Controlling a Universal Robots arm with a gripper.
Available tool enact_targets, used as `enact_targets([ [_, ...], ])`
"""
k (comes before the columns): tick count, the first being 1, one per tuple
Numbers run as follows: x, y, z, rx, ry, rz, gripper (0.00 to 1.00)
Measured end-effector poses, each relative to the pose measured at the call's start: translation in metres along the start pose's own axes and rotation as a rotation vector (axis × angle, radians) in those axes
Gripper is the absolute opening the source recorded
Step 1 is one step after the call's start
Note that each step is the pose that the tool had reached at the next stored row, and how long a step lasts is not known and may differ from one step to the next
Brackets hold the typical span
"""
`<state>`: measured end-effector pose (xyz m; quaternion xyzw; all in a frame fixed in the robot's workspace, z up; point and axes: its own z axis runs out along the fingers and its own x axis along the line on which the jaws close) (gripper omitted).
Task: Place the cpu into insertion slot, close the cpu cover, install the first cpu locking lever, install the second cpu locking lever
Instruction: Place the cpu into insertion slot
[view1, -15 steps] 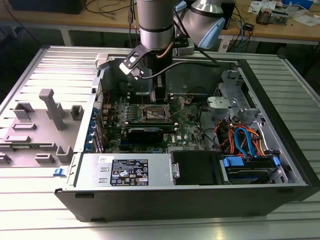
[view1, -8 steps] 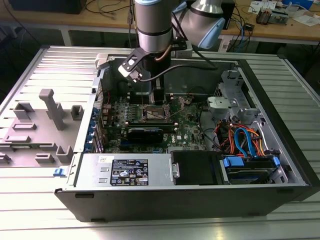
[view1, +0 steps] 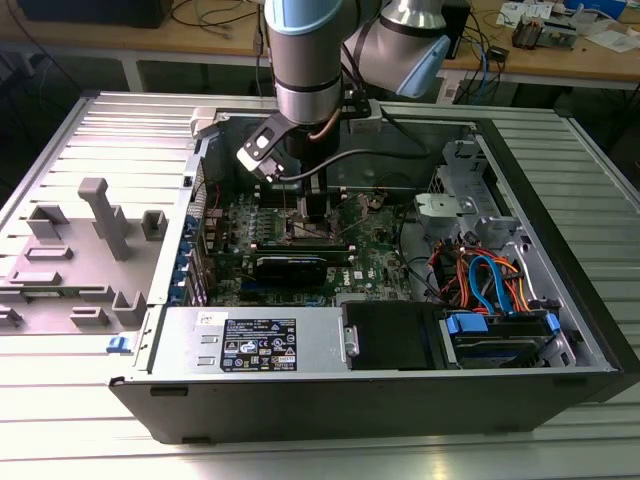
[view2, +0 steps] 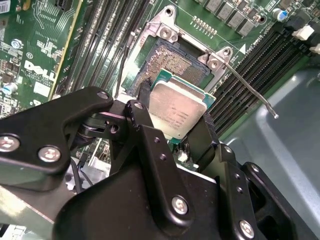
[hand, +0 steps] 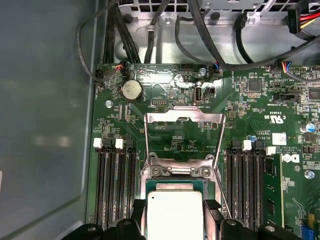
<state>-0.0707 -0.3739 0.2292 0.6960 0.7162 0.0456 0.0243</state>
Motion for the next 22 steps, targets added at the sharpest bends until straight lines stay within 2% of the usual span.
enact_targets([
  [10, -0.0002, -0.0001, 0.0011, 0.0001, 0.0, 0.0, 0.54],
  [13, -0.0004, -0.0005, 0.0031, -0.0005, 0.0, 0.0, 0.54],
  [17, -0.0006, -0.0038, 0.0097, -0.001, -0.0002, 0.002, 0.54],
  [21, -0.0008, -0.0049, 0.0185, -0.0009, -0.0002, 0.002, 0.54],
  [22, -0.0009, -0.0053, 0.0224, -0.0006, -0.0002, 0.002, 0.54],
])
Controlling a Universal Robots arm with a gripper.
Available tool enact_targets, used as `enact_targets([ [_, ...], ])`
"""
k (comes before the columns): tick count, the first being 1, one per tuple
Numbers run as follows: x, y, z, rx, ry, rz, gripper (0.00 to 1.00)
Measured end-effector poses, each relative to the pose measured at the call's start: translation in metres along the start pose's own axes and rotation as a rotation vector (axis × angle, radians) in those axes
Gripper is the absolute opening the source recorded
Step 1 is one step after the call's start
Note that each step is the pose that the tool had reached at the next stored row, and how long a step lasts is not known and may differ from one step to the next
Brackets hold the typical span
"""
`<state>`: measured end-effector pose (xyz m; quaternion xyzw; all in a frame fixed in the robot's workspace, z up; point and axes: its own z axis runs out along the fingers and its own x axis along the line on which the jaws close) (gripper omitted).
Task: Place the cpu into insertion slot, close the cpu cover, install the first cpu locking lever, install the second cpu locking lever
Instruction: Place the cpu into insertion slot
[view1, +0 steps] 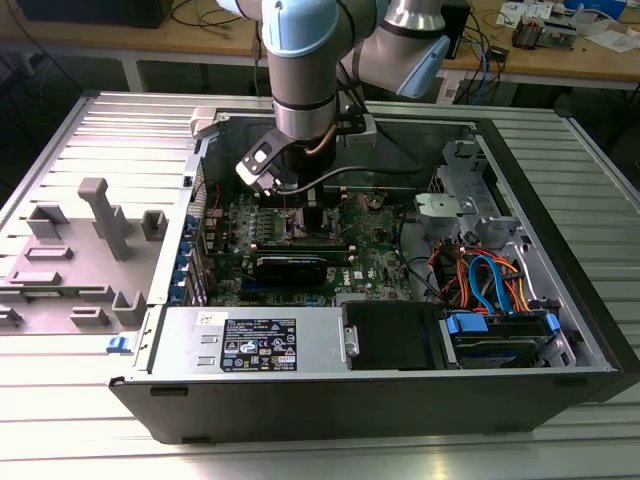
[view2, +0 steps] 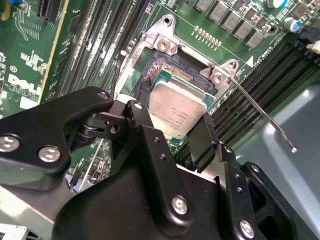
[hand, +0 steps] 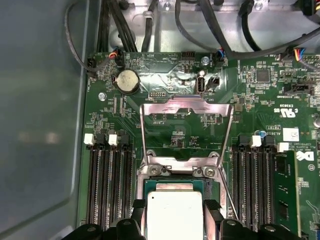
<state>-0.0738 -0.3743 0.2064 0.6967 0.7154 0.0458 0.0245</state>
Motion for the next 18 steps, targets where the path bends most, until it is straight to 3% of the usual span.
enact_targets([
  [5, -0.0001, 0.0, 0.0007, 0.0002, -0.0029, 0.0, 0.54],
  [7, -0.0002, 0.0, 0.0008, 0.0029, -0.0135, -0.001, 0.54],
  [11, -0.0001, -0.0002, 0.0017, 0.0103, -0.0249, -0.002, 0.54],
  [18, -0.0002, -0.0004, 0.0048, 0.0124, -0.026, -0.002, 0.54],
])
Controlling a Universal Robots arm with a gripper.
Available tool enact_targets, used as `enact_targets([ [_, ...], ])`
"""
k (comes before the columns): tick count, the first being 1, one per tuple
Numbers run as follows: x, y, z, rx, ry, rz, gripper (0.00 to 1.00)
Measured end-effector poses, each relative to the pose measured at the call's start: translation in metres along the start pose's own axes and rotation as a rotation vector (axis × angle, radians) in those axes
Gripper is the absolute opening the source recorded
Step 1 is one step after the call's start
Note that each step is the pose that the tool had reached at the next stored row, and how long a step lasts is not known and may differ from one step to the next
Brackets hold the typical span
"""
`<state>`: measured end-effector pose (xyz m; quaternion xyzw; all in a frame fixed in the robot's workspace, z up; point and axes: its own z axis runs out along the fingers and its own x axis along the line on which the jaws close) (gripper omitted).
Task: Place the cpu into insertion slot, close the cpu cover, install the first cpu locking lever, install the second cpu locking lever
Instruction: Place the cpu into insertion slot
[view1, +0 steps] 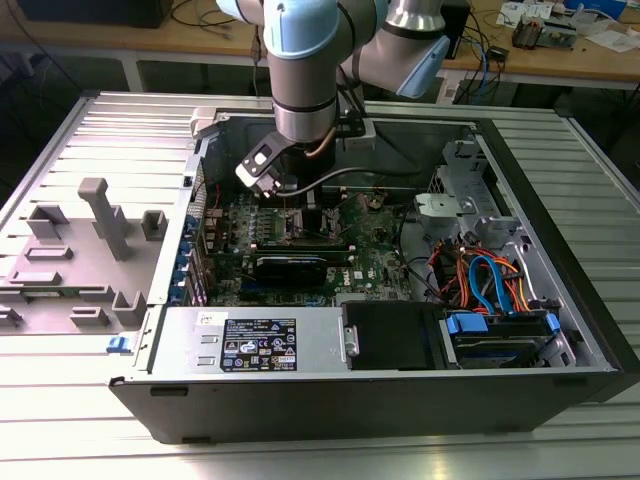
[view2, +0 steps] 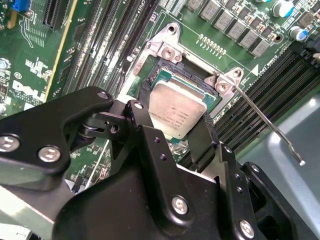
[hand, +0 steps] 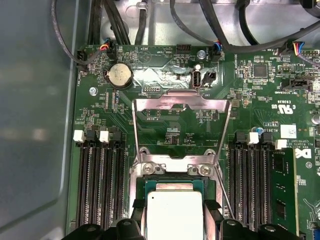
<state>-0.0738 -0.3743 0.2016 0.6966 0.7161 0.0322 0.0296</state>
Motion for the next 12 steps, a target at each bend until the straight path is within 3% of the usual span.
enact_targets([
  [12, 0.0, -0.0001, 0.0012, 0.0, -0.0004, 0.004, 0.54],
])
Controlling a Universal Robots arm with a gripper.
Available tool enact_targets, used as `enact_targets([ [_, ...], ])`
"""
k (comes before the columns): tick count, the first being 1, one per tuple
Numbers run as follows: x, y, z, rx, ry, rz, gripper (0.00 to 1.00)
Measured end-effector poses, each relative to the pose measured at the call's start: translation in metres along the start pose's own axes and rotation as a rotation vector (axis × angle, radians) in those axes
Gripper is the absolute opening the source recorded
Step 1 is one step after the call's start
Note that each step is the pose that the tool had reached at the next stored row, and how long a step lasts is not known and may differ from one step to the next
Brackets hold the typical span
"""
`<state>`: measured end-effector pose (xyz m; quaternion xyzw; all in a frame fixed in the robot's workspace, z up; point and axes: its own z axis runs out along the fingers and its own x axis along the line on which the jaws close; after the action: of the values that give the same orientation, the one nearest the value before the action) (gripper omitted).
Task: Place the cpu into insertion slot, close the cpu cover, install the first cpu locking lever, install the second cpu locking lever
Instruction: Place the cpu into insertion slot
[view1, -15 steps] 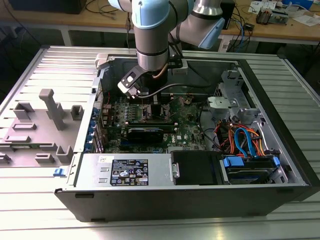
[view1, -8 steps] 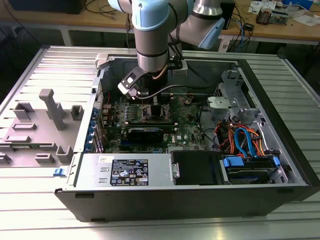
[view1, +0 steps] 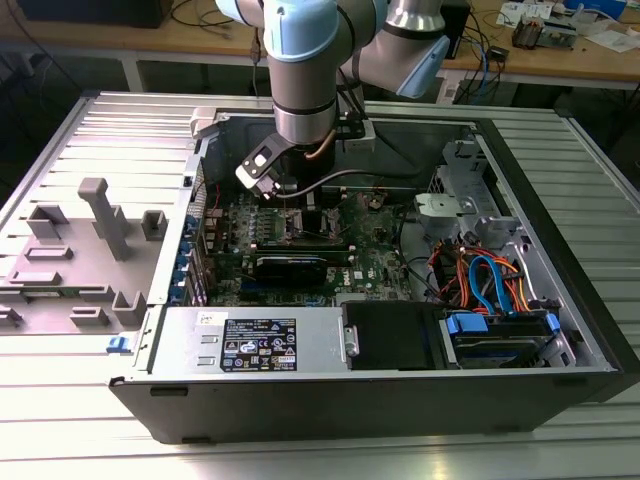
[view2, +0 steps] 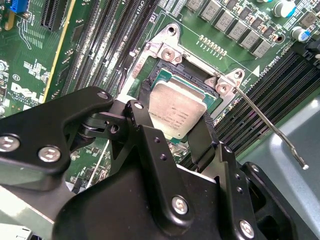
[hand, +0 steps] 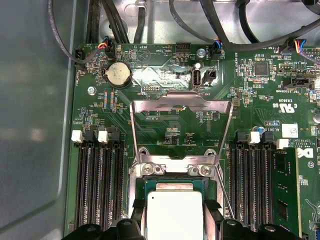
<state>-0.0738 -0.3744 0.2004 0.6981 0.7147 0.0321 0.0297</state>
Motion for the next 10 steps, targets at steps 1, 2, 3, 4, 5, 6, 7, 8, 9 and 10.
enact_targets([
  [1, 0.0, 0.0, 0.0, 0.0, 0.0, 0.0, 0.54],
  [2, 0.0, 0.0, -0.0001, -0.0001, -0.0002, 0.0, 0.54],
  [3, 0.0, 0.0, -0.0002, -0.0001, -0.0013, 0.001, 0.54],
  [4, 0.0, 0.0, -0.0003, 0.0001, -0.0017, 0.002, 0.54],
  [5, 0.0, 0.0, -0.0003, 0.0001, -0.0019, 0.004, 0.54],
  [6, 0.0, 0.0, -0.0002, 0.0001, -0.0022, 0.007, 0.54],
  [7, 0.0, 0.0, -0.0002, 0.0001, -0.0022, 0.009, 0.54],
  [8, 0.0, 0.0, -0.0001, 0.0001, -0.0023, 0.011, 0.54],
  [9, 0.0, 0.0, 0.0001, 0.0, -0.0022, 0.012, 0.54],
  [10, 0.0, -0.0001, 0.0003, 0.0, -0.002, 0.012, 0.54],
])
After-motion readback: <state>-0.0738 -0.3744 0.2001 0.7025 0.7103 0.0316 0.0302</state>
